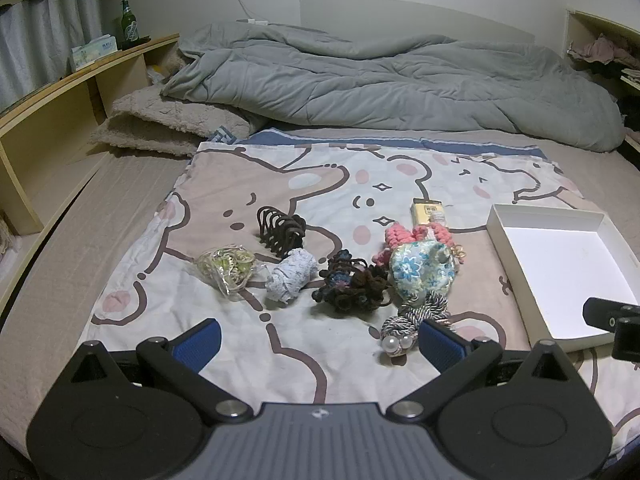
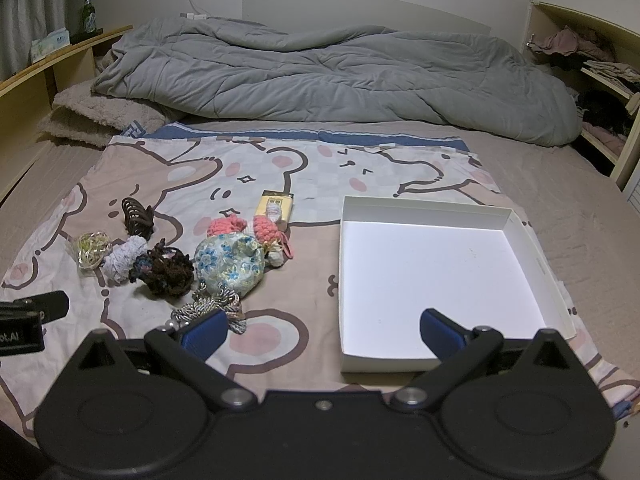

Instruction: Organize objects

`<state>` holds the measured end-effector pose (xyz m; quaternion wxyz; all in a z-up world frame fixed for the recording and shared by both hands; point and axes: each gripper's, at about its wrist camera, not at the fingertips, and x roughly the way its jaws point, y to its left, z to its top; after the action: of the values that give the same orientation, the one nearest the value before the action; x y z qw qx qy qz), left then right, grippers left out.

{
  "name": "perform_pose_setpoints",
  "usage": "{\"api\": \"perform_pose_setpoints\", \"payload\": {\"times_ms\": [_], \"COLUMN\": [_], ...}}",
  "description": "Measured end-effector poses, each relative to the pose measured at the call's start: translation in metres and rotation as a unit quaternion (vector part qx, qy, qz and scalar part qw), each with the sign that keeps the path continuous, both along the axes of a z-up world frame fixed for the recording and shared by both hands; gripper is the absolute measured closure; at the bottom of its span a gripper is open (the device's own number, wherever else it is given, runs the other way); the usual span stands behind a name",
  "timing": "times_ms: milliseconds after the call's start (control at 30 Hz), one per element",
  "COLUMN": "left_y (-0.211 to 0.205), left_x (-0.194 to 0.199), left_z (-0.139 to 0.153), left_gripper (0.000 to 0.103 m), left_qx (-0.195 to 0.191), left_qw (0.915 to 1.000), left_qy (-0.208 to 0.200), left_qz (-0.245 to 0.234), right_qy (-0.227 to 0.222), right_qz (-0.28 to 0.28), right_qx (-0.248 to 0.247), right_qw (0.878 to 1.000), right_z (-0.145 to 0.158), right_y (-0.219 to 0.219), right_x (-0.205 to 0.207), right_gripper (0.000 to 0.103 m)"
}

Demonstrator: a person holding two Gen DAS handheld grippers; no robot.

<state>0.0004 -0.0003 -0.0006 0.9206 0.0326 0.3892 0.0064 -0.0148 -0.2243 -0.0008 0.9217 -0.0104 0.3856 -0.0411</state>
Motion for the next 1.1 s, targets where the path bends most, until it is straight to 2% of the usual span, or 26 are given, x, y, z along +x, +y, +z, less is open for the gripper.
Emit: {"api": "perform_pose_setpoints", "payload": {"times_ms": [1100], "left_y": [-0.0009], "left_x": [-0.0009], "left_z": [-0.0001], "left_gripper": [0.0], "left_qx": [-0.001], "left_qw": [1.0], "left_qy": [0.0], "left_qz": [-0.001], "right_qy": [0.0], "right_qz": [-0.005], "right_qx": [-0.001], "right_qw": [1.0], "right_z": [-0.0009], "right_y": [0.0004], "right_x": [0.0018], "right_gripper": [0.0]}}
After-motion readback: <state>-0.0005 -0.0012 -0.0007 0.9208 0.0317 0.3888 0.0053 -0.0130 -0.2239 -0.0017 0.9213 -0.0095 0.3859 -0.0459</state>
